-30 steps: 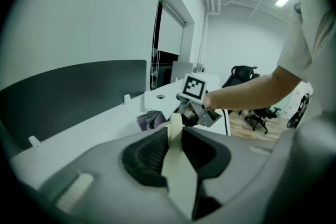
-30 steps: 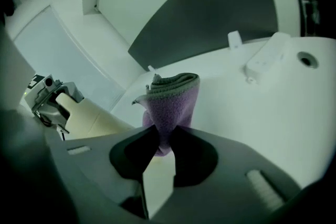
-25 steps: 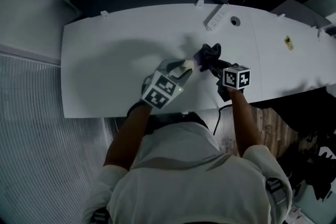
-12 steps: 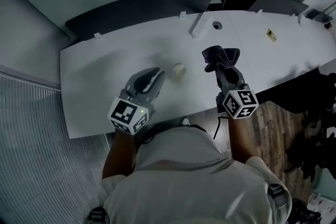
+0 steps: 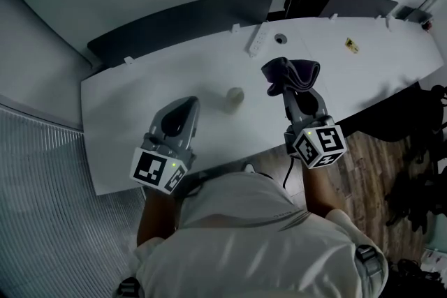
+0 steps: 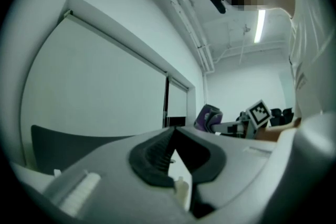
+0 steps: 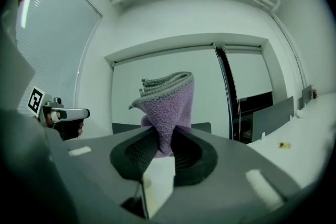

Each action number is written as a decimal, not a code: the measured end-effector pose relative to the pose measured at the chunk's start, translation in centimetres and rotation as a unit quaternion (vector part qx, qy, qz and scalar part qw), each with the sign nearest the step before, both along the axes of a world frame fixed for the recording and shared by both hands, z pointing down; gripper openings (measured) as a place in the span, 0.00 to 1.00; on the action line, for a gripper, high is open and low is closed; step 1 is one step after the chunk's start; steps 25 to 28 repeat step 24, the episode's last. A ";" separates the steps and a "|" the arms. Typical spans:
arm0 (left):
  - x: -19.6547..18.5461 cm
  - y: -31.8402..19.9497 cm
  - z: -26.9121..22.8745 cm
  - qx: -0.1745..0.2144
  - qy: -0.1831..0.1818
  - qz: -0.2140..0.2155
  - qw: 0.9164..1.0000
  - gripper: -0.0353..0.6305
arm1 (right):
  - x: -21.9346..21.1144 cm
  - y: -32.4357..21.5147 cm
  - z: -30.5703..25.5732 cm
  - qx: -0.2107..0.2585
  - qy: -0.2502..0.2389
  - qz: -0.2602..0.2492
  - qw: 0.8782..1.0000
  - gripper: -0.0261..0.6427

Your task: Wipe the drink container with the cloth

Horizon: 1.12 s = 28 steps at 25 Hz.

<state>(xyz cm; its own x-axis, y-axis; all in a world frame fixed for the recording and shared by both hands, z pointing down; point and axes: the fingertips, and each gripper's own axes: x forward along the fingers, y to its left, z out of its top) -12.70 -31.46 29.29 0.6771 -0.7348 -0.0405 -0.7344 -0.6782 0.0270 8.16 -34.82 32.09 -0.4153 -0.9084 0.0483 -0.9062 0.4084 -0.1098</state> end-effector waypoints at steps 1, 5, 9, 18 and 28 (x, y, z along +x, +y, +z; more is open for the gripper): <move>0.0 0.0 0.0 0.002 -0.002 -0.001 1.000 0.06 | -0.1 0.1 -0.1 0.001 0.003 -0.001 1.000 0.15; 0.3 0.2 -0.4 0.006 -0.001 0.001 1.000 0.06 | -0.5 0.3 -0.5 0.002 0.009 -0.003 1.000 0.15; 0.6 0.4 -0.6 0.011 -0.008 0.005 1.000 0.06 | -1.0 0.5 -0.9 0.006 0.012 -0.009 1.000 0.15; 0.2 0.4 -0.3 0.004 -0.015 0.003 1.000 0.06 | -2.7 0.8 -0.4 0.004 0.030 -0.028 0.999 0.15; 0.8 1.1 -0.8 0.006 -0.015 0.012 1.000 0.06 | -2.2 1.1 -0.5 0.000 0.026 -0.024 0.999 0.15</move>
